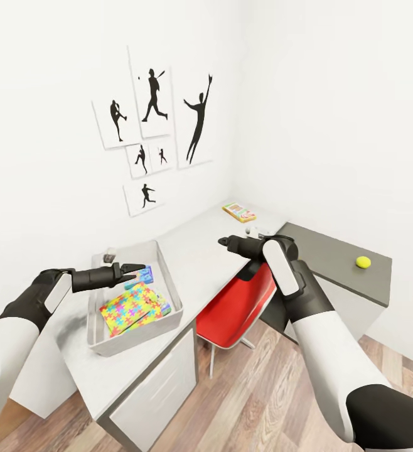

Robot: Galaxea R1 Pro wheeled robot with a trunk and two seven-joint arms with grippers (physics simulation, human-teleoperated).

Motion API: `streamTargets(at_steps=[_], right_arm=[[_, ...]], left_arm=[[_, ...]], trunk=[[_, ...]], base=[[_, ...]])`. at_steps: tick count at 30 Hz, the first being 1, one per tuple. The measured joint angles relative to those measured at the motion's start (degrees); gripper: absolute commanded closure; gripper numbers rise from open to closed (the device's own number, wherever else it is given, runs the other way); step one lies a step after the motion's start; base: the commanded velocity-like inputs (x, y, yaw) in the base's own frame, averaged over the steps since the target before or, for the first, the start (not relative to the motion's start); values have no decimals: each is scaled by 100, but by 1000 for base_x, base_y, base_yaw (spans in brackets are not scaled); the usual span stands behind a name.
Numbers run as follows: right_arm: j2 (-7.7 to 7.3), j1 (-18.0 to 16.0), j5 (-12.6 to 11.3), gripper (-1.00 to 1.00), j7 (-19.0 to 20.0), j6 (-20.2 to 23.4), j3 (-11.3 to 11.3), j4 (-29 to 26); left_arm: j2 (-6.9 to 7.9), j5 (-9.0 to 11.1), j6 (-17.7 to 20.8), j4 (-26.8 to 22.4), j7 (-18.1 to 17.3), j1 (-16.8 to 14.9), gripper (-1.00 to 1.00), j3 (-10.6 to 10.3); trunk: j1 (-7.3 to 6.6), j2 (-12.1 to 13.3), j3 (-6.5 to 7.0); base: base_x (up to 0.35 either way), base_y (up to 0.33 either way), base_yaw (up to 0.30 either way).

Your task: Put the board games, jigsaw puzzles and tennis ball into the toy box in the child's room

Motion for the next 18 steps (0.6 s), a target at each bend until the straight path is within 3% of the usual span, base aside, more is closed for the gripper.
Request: streamTargets(at_steps=[11,18], right_arm=[[0,5,-4,-100,0,0,4,0],[0,7,-8,-100,0,-7,4,-1]], left_arm=[[2,0,-2,0,0,0,-100,0],[-1,5,-13,1,0,12,-100,-8]], trunk=[[0,0,2],[0,0,43]], base=[[0,0,-5],[0,0,-90]])
